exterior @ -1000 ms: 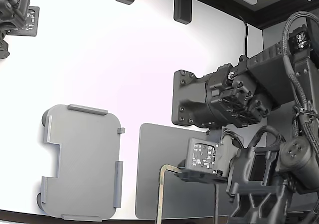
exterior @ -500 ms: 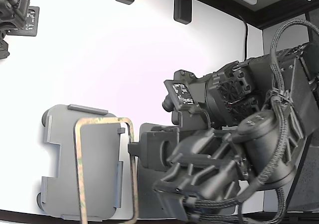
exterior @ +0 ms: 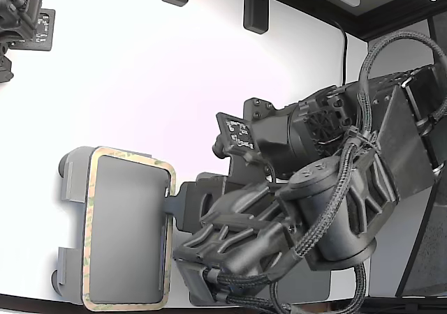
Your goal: Move top rectangular frame to the holder.
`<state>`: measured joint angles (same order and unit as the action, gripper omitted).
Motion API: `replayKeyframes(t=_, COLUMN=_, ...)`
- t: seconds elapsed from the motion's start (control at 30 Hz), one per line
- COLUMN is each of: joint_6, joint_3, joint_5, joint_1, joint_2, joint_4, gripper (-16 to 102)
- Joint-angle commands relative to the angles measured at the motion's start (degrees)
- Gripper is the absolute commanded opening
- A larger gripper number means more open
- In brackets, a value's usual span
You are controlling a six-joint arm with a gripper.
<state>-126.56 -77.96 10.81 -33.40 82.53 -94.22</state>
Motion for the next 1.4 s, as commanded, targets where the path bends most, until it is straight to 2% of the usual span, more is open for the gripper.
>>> replayKeyframes(t=0.0, joint_6=1.4, joint_3=-0.1, joint_5=-0.7, joint_1=1.6, joint_2=2.6, joint_4=-0.4, gripper=-11)
replayKeyframes(t=0.43, joint_6=4.8, joint_3=1.6, joint_5=-0.8, joint_1=4.0, joint_2=0.4, joint_4=-0.2, gripper=-11)
replayKeyframes(t=0.77, joint_6=3.5, joint_3=0.9, joint_5=-1.9, joint_1=4.0, joint_2=-1.1, joint_4=2.6, gripper=-11)
replayKeyframes(t=1.37, joint_6=2.8, joint_3=0.0, joint_5=-3.7, joint_1=4.0, joint_2=-1.7, joint_4=2.3, gripper=-11)
